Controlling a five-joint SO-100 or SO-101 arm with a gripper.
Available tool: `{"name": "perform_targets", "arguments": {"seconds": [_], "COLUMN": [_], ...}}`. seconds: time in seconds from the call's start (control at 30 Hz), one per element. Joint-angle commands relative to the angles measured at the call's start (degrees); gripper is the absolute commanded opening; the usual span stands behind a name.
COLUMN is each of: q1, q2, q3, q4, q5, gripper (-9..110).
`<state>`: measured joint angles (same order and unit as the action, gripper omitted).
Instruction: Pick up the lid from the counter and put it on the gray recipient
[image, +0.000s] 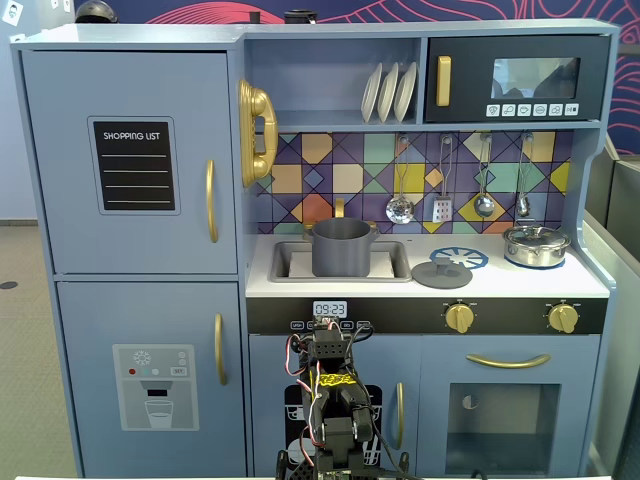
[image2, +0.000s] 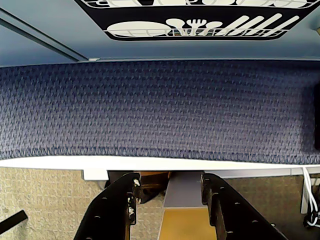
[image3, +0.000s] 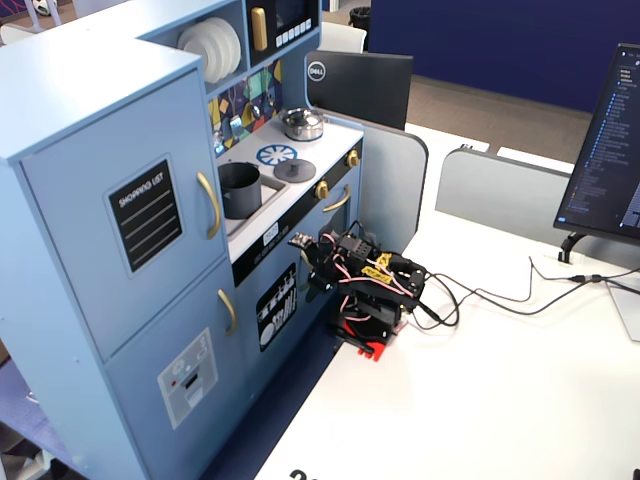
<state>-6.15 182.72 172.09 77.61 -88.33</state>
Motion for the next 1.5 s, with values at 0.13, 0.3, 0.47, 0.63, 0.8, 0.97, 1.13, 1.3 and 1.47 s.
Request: {"name": "perform_targets", "arguments": {"seconds": [0.13, 0.3, 0.47, 0.63, 0.8, 0.97, 1.13, 1.3, 1.47], "q1": [3.25, 2.99, 5.89, 8.00, 13.18, 22.32, 29.97, 34.80, 38.41], "q2": [-0.62, -0.62, -0.62, -7.47, -13.27, -14.41, -16.00, -22.15, -29.36], "q3": [-0.09, -0.09, -1.76, -13.80, -27.16, -33.93, -36.47, -34.45, -33.22], "q4": [9.58, 9.58, 1.23, -6.42, -11.60, -21.45, -40.17, -63.37, -73.92], "q5": [4.13, 4.66, 8.26, 5.71, 2.46, -2.64, -4.13, 2.81, 0.09], "gripper": [0, 0, 0, 0, 0, 0, 0, 18, 28]}}
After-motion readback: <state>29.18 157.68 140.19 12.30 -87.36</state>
